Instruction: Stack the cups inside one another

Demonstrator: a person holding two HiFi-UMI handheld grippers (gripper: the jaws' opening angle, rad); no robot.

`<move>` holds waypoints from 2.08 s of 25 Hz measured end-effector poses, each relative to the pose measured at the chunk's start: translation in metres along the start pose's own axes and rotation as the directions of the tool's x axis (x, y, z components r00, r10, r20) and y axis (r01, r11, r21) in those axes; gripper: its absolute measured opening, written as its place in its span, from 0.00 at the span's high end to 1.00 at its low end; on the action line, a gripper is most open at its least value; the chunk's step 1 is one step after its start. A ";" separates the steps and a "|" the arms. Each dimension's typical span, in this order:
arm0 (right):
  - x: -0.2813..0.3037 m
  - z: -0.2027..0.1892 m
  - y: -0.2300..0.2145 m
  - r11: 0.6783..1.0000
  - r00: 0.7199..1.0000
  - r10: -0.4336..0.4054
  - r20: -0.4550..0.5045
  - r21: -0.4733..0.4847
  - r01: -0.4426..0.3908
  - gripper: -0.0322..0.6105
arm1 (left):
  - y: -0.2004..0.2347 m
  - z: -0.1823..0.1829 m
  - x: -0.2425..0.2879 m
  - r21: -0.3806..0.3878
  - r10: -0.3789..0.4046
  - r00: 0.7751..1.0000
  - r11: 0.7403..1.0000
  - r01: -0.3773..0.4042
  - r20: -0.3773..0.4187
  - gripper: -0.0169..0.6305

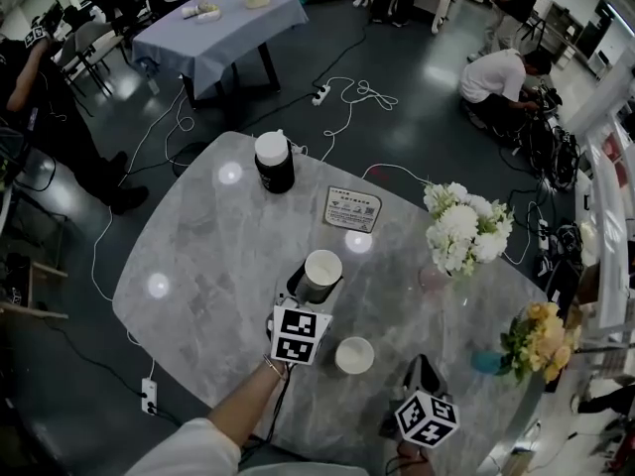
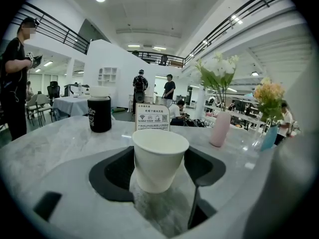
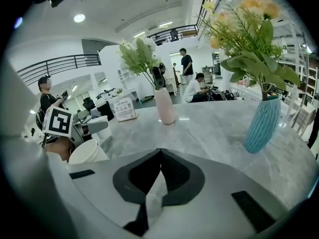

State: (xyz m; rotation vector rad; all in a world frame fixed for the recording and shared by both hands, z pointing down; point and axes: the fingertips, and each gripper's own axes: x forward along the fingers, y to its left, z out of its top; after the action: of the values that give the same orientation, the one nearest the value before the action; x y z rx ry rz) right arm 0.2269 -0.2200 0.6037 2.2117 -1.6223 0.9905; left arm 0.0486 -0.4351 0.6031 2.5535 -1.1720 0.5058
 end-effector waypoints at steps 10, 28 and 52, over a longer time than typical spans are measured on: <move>-0.012 0.011 0.005 0.998 0.998 0.053 0.025 -0.032 -0.052 0.94 | -0.009 0.004 -0.040 -0.013 0.037 0.999 0.999 -0.037 0.019 0.48; -0.065 0.030 -0.004 0.986 0.982 0.161 0.096 -0.059 -0.156 0.94 | -0.057 0.023 -0.126 -0.034 0.124 0.988 0.992 -0.121 0.088 0.48; -0.110 0.020 -0.047 0.991 0.983 0.133 0.128 -0.003 -0.134 0.94 | -0.133 0.029 -0.133 0.005 0.034 0.993 0.999 -0.035 0.115 0.48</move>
State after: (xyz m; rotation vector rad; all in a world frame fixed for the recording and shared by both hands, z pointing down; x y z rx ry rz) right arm 0.2599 -0.1306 0.5286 2.2368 -1.8466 0.9032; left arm 0.0757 -0.2741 0.5061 2.6035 -1.2570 0.3753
